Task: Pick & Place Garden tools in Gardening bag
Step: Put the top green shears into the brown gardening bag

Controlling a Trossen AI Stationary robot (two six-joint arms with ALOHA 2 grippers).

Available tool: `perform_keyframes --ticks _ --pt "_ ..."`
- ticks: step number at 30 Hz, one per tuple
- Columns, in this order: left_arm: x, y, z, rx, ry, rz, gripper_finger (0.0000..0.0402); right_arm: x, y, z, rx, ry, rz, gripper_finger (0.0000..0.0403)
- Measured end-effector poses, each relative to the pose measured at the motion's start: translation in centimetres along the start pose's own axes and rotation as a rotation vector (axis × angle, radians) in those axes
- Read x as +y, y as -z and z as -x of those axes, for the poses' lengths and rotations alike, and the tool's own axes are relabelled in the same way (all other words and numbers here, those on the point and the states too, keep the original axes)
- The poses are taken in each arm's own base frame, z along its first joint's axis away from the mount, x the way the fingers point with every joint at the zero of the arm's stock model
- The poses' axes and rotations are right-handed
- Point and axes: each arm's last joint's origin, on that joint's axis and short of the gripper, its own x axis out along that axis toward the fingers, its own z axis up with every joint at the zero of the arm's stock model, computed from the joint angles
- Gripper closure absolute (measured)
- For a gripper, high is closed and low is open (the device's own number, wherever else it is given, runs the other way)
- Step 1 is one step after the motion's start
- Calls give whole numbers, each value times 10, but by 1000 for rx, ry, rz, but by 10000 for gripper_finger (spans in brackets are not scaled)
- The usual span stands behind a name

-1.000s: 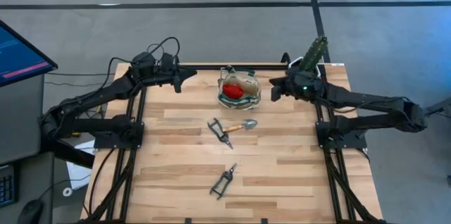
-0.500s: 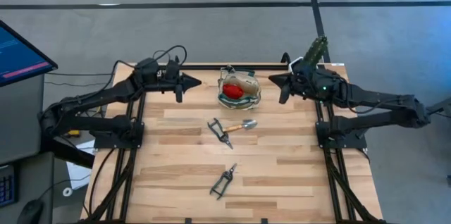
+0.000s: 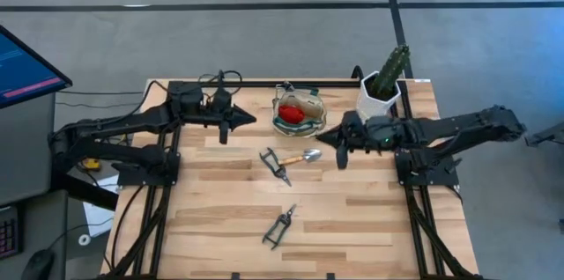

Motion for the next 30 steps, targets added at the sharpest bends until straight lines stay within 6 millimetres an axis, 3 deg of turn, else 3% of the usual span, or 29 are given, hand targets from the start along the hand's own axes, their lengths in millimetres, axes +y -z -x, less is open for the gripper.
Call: perform_keyframes --ticks 10,19,30 --pt "-30 13 -8 44 87 -111 401 34 15 -6 72 -1 77 403" --pt "-49 22 -11 -1 -69 -181 401 38 23 6 105 108 160 403" --pt "-80 36 -10 -11 -87 -149 401 45 39 10 203 105 240 403"
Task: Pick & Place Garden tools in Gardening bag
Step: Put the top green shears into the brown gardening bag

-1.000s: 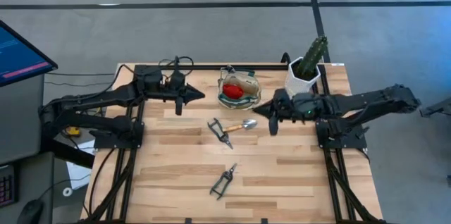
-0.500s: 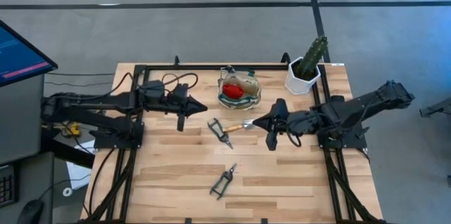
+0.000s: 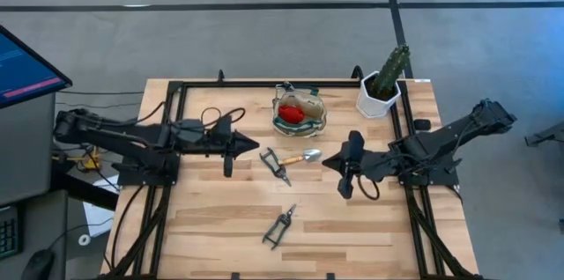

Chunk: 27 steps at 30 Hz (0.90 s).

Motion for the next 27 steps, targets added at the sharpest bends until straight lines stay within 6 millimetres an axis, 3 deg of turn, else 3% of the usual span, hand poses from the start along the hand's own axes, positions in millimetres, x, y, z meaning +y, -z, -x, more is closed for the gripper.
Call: perform_keyframes --ticks 13,27 --pt "-24 8 6 15 63 -21 401 0 2 -8 36 -13 27 403" --pt "-22 18 7 114 41 -63 401 1 -3 -8 -3 -30 -126 403"
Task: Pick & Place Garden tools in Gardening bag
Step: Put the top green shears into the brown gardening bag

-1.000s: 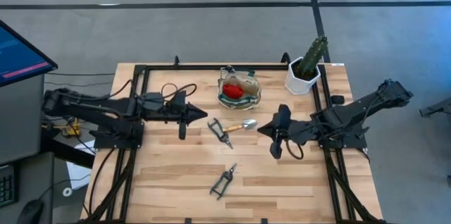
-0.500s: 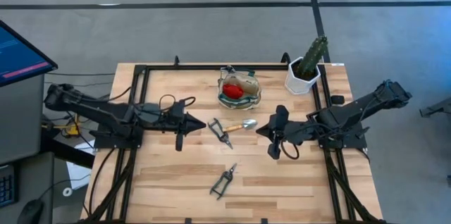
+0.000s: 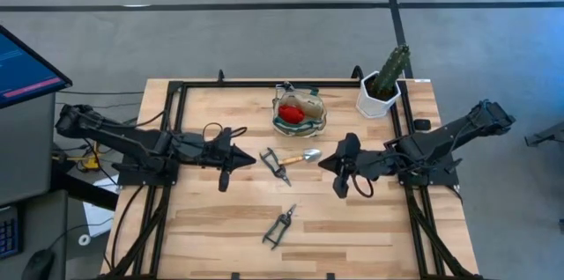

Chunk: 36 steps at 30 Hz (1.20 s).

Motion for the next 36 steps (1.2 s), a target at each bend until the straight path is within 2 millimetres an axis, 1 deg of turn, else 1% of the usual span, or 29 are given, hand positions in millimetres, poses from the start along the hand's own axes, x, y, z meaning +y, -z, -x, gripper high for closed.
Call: perform_keyframes --ticks 9,13,15,20,25,28,31,33,36 --pt "0 1 0 8 -2 -4 401 0 -3 -1 -35 8 -42 403" --pt "0 1 0 12 -3 -6 401 1 -3 -18 -45 21 -51 403" --pt "1 2 0 20 -6 -8 401 3 -4 -29 -31 -6 -65 403" --pt "2 5 0 52 -13 -16 401 4 11 -63 124 -77 -52 403" --pt "2 5 0 49 -13 -15 401 11 19 -88 253 -167 -13 403" --pt "2 5 0 49 -13 -14 401 21 15 -98 275 -207 12 403" --pt "2 5 0 55 -15 8 401 27 9 -107 282 -210 48 403" --pt "3 10 -1 98 -30 0 401 30 2 -112 267 -213 65 403" --pt "6 23 -7 213 -65 -42 401 32 -8 -113 279 -196 89 403"
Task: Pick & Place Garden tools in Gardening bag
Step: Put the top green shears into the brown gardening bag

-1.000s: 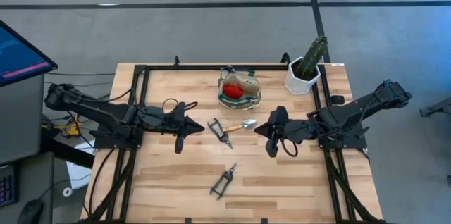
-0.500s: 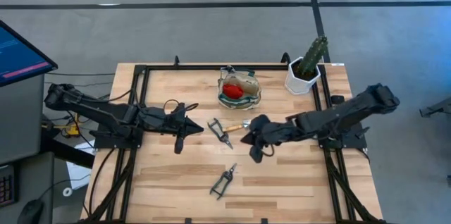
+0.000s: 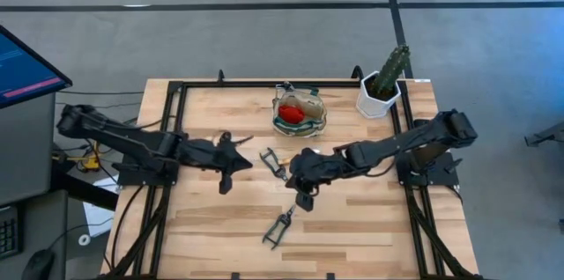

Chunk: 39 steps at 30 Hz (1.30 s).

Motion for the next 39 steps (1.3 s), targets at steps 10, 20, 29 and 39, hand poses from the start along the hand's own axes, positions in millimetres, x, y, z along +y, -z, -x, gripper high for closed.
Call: perform_keyframes --ticks 10,20,29,39 --pt "20 1 -46 177 46 -220 401 -4 -6 24 104 73 8 403" --pt "55 -10 -72 258 63 -242 401 0 -1 55 110 139 28 403" --pt "62 15 -91 445 71 -319 401 -4 3 79 129 202 19 403" --pt "62 22 -107 462 108 -311 401 -3 5 110 50 252 -9 403"
